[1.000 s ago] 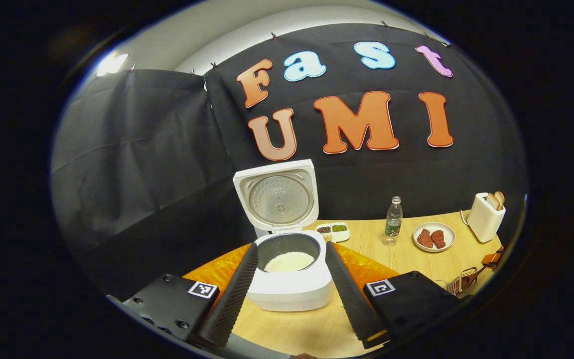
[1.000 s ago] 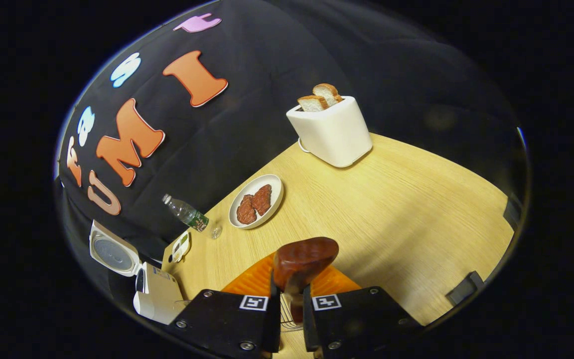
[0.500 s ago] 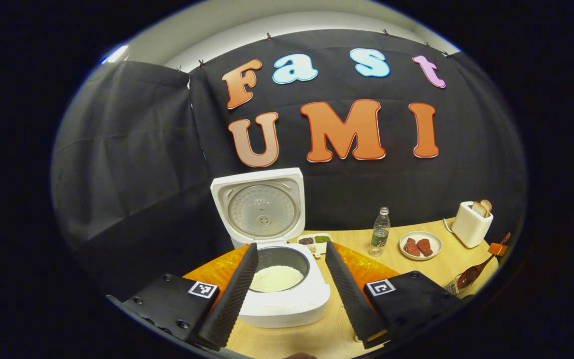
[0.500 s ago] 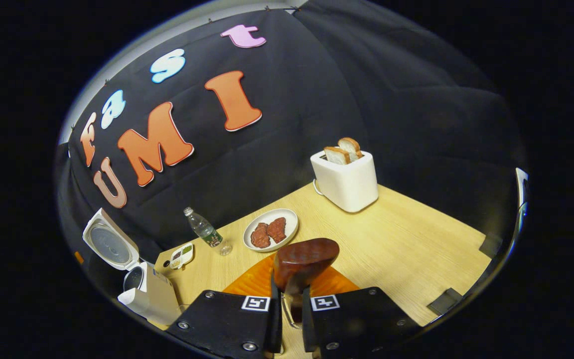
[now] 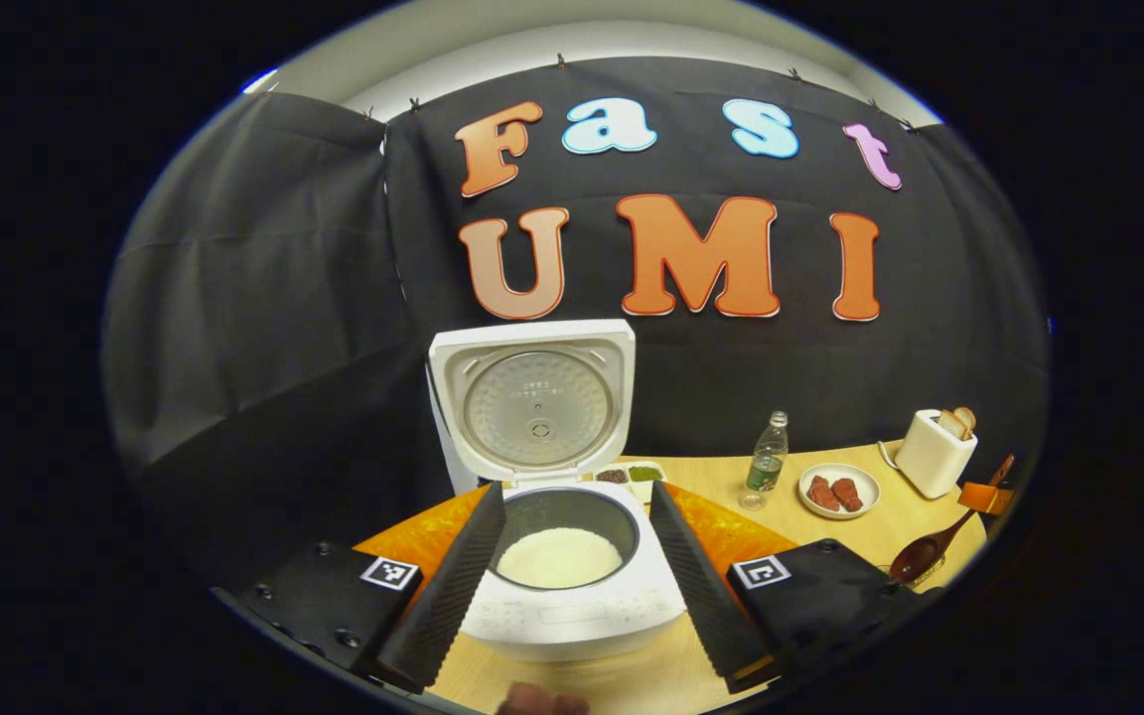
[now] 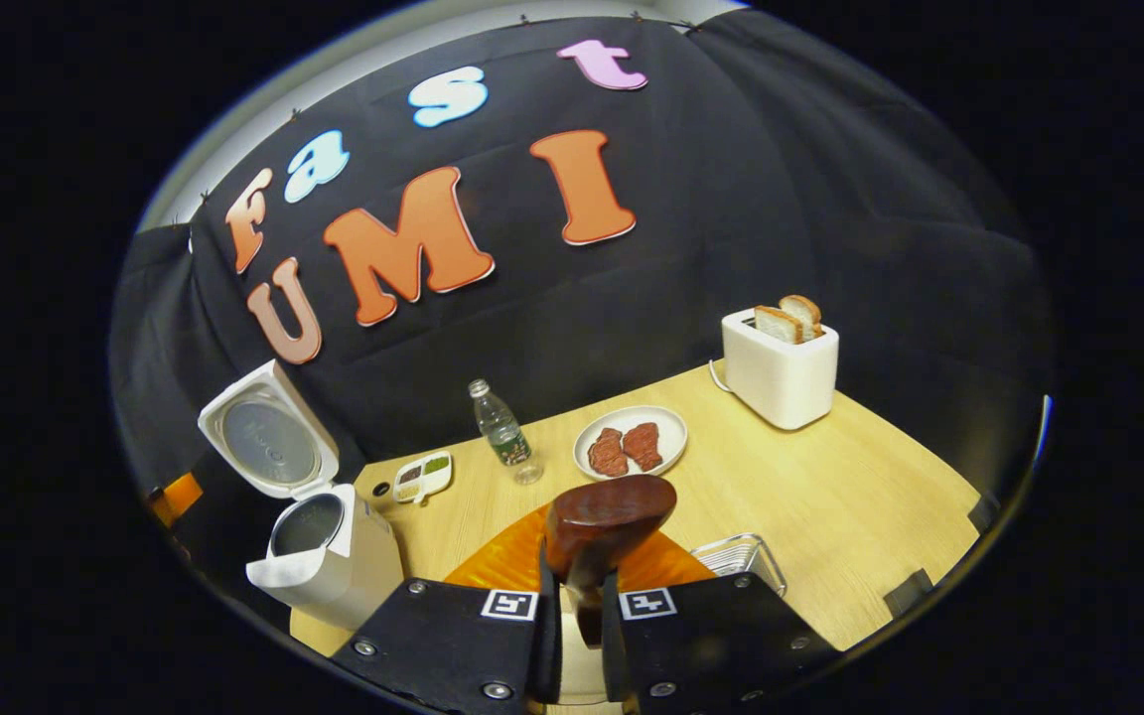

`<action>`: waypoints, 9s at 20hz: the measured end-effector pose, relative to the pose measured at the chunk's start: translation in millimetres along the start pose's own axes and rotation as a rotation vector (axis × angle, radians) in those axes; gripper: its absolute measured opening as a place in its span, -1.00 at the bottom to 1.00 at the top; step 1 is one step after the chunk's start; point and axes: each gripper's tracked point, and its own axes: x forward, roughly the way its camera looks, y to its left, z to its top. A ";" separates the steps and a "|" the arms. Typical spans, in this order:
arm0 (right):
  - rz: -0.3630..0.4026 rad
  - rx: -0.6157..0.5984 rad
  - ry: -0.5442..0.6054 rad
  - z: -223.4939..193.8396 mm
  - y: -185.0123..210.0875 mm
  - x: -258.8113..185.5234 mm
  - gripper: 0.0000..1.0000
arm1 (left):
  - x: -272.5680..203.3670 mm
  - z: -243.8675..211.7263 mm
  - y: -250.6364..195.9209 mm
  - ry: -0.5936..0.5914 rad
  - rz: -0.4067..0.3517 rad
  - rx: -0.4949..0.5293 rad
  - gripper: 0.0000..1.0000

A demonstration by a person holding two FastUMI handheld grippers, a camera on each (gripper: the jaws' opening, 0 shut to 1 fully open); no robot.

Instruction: Close the left gripper, press the button to open the rice cooker; take a wooden spoon from the chopstick holder with the right hand, scoop a spoonful of rice and pour it into the rice cooker, then put the wooden spoon back into the chopstick holder.

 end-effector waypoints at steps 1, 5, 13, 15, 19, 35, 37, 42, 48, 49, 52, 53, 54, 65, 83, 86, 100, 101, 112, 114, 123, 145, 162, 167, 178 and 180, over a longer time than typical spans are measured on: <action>0.008 -0.027 0.015 -10.7 6.6 1.3 -0.69 | 0.7 -0.8 7.7 0.000 0.008 0.006 1.00; -0.029 -0.148 0.097 -62.5 9.7 20.6 -0.68 | 2.1 -11.5 29.3 0.023 0.017 0.008 1.00; -0.117 -0.452 -0.002 -87.1 16.9 41.0 -0.68 | 2.7 -14.3 67.0 0.023 0.048 0.071 1.00; -0.156 -0.531 -0.055 -86.8 17.7 42.5 -0.68 | 3.6 -13.5 72.5 0.019 0.061 0.078 0.93; -0.127 -0.577 -0.052 -107.1 38.8 39.3 -0.68 | 5.0 -12.6 74.9 0.014 0.064 0.079 0.93; 0.056 -0.047 0.109 -135.4 97.1 40.8 -0.68 | 7.6 -26.8 91.6 0.040 0.057 0.094 0.93; 0.074 0.064 0.161 -138.5 96.4 42.6 -0.68 | 8.7 -29.0 96.1 0.045 0.058 0.082 1.00; 0.100 0.334 0.276 -153.0 85.3 45.5 -0.69 | 10.3 -31.4 101.9 0.052 0.071 0.077 1.00; 0.136 0.354 0.285 -154.0 86.0 44.5 -0.69 | 6.7 -31.4 98.9 0.060 0.066 0.066 0.93; 0.146 0.368 0.294 -153.9 87.3 43.9 -0.69 | 5.1 -32.3 98.6 0.062 0.066 0.065 0.93; 0.185 0.429 0.322 -151.7 90.4 45.2 -0.69 | 3.6 -31.9 99.3 0.062 0.066 0.072 1.00; 0.206 0.447 0.330 -152.4 93.0 45.6 -0.68 | 2.9 -32.1 99.4 0.063 0.067 0.074 1.00; 0.224 0.466 0.335 -150.7 92.3 46.2 -0.69 | 1.8 -32.4 99.9 0.066 0.068 0.076 1.00; 0.326 0.771 0.298 -109.2 36.4 40.6 -0.69 | -0.5 -25.4 80.4 0.063 0.057 0.081 1.00; 0.640 1.149 0.329 13.3 120.4 41.2 -0.70 | -12.1 -16.6 83.3 0.001 0.103 -0.077 1.00; 0.690 1.135 0.360 23.2 161.5 43.6 -0.80 | -14.8 -20.3 106.3 -0.004 0.136 -0.104 1.00; 0.665 0.922 0.358 32.5 321.4 90.0 -0.69 | -4.9 -47.2 200.4 0.036 0.187 -0.142 0.98; 0.650 0.903 0.355 30.7 327.7 93.3 -0.70 | -3.5 -50.2 203.8 0.041 0.177 -0.140 0.94; 0.515 0.414 0.244 11.5 373.9 115.7 -0.69 | 11.2 -72.3 231.3 0.097 0.185 -0.139 0.97; 0.523 0.313 0.223 10.3 383.8 114.1 -0.70 | 10.2 -71.0 227.5 0.093 0.186 -0.148 0.98; 0.522 0.039 0.127 12.6 408.7 112.9 -0.70 | 2.7 -77.9 234.8 0.106 0.235 -0.107 0.97; 0.699 -0.580 -0.239 37.8 471.7 63.0 -0.69 | 12.4 -85.3 254.8 0.116 0.289 -0.114 0.98; 0.654 -0.259 -0.118 75.0 355.3 52.1 -0.70 | 27.4 -65.9 185.0 0.108 0.185 -0.104 0.97; 0.543 -0.235 -0.094 72.9 269.4 49.7 -0.69 | 32.4 -53.1 134.7 0.110 0.109 -0.082 0.97; 0.214 -0.080 -0.044 67.4 45.1 38.7 -0.70 | 34.1 -41.6 39.9 0.130 0.008 -0.085 0.94; 0.157 -0.030 -0.043 69.1 13.4 37.8 -0.69 | 34.8 -40.1 24.4 0.143 -0.012 -0.083 0.98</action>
